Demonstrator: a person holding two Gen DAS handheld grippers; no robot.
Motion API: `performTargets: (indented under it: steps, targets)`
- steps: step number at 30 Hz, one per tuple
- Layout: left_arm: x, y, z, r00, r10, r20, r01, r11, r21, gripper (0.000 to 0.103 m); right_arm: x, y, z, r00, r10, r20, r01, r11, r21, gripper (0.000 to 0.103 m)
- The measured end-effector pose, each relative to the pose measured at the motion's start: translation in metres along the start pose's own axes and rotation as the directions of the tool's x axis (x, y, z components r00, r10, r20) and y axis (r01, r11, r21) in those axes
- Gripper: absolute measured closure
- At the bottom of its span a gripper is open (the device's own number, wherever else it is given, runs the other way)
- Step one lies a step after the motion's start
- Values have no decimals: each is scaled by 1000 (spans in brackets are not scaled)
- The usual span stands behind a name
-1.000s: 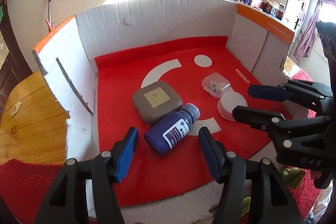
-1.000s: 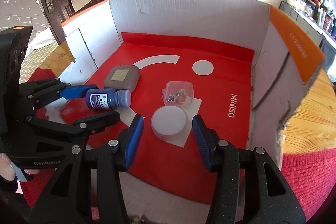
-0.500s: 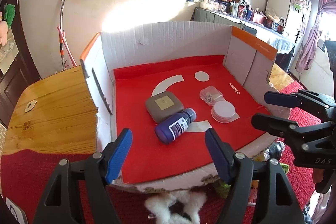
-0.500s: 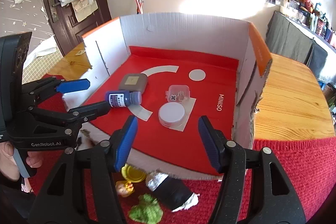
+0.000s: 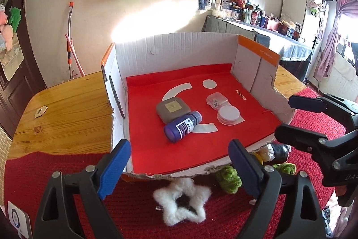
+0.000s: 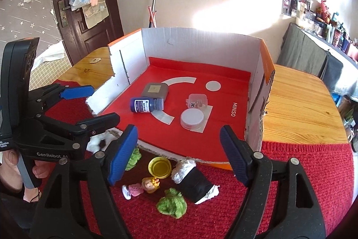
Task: Organize objects
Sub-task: 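Withdraw both open tools from the cardboard box toward the items on the rug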
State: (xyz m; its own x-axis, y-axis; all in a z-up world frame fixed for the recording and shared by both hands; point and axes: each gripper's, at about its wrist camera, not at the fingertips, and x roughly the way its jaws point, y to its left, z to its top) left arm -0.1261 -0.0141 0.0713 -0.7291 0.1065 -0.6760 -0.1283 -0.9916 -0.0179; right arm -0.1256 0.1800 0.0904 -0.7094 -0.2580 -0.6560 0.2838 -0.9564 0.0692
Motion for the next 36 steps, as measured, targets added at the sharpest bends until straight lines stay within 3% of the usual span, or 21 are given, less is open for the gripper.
performTargets:
  steps: [17,36]
  targets:
    - [-23,-10,-22,1000,-10,12,10,1000,-3,0,-30,17,-20,999,15,32,-15,1000,-1,22]
    - [-23,-10,-45,1000,-9,-24,9,1000,-21,0,-32,17,-49,1000,9,3,-9,999,34,22]
